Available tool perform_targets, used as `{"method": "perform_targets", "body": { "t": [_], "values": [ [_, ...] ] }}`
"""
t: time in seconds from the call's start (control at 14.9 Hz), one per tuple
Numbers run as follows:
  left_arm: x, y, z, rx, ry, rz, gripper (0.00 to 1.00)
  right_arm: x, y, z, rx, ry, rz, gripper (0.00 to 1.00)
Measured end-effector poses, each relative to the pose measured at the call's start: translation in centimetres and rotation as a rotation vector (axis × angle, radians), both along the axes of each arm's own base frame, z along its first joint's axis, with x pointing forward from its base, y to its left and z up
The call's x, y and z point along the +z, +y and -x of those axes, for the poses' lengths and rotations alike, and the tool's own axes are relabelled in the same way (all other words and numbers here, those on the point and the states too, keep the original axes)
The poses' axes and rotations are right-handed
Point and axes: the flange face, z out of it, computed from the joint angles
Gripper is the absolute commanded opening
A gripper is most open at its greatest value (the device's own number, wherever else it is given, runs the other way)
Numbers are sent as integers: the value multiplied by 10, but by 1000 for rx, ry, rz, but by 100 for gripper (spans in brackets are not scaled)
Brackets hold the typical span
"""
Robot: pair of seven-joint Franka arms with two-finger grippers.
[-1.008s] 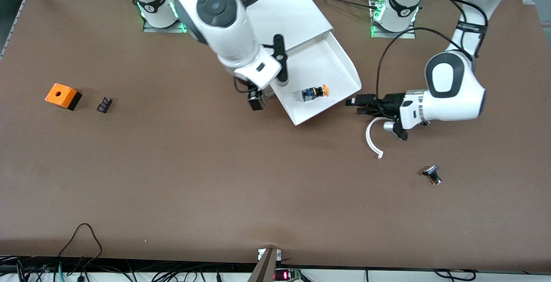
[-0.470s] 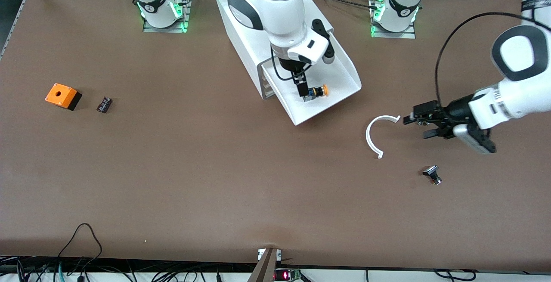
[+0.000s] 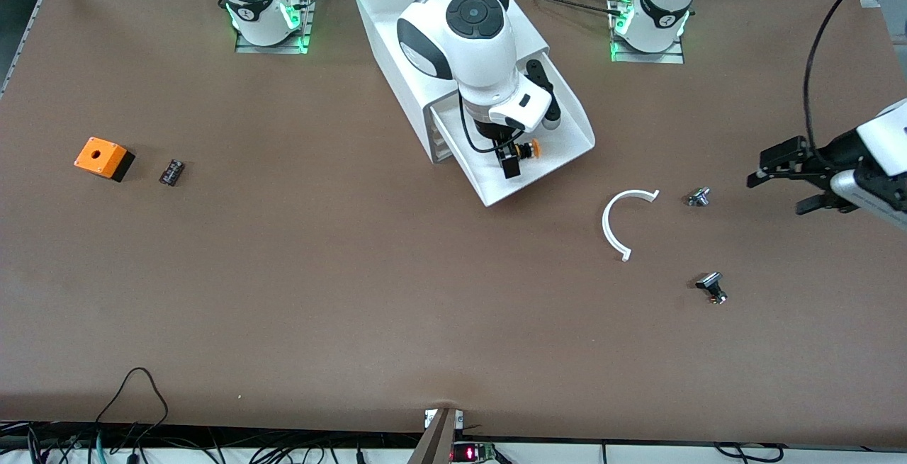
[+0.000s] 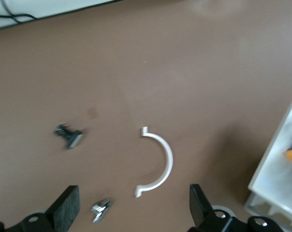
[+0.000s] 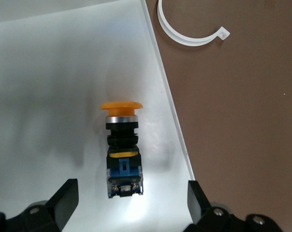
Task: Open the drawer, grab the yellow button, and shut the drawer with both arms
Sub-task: 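Grasp the yellow button with the right gripper while the left gripper withdraws, then lift the yellow button out of the drawer with the right gripper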
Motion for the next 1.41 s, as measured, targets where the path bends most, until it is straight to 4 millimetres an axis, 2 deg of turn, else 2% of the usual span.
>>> {"method": "perform_targets", "body": {
  "t": [0.13,0.2,0.34,0.47,0.67,0.81,1.08,1.41],
  "values": [
    [17,0,3,35,8,-51,100,-5,3,1,-1,-4,-1,99],
    [21,0,4,57,18,-65,100,-9,5,2,-7,-3,-1,95],
    [23,-1,6,111,40,-126,100,-14,7,4,-16,3,2,82],
    [24,-13,9,184,73,-207,100,-15,7,3,-20,3,3,68],
    [25,-37,15,256,106,-287,100,-15,7,4,-23,3,4,56],
    [25,-38,17,282,116,-295,100,-15,8,5,-27,4,4,44],
    [25,-28,16,305,119,-295,100,-16,8,5,-28,4,5,32],
    [25,-26,16,308,119,-295,100,-14,10,6,-87,13,-5,25]
  ]
}}
